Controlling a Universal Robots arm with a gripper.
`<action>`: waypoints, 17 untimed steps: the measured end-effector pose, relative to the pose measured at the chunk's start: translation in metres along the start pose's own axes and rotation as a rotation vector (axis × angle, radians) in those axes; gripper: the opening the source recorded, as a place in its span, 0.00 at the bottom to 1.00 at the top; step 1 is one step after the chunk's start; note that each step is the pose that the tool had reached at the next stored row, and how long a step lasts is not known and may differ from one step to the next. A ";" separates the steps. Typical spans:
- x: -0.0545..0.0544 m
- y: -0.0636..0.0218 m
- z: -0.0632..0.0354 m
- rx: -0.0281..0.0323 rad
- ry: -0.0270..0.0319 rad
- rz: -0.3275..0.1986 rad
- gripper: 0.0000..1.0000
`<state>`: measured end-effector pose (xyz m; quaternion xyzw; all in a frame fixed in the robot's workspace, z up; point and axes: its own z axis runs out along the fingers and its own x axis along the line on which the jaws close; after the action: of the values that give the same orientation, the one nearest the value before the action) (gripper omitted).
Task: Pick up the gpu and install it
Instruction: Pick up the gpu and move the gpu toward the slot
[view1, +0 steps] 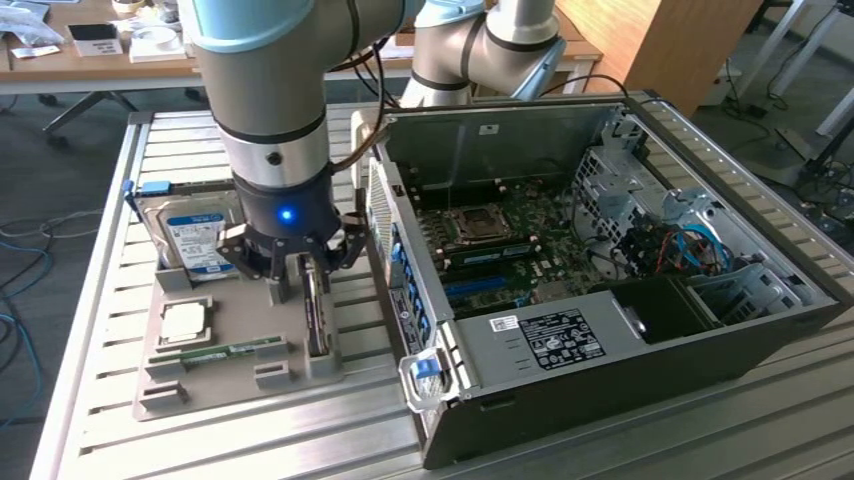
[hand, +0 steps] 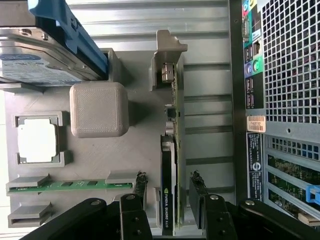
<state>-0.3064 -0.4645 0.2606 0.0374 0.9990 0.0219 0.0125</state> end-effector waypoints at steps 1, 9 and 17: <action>0.000 -0.0001 0.0011 0.0000 -0.0001 0.000 0.47; 0.000 -0.0001 0.0014 0.0000 0.0000 0.000 0.47; 0.000 -0.0003 0.0066 -0.0001 -0.0001 0.000 0.47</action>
<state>-0.3064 -0.4645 0.2540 0.0374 0.9990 0.0219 0.0125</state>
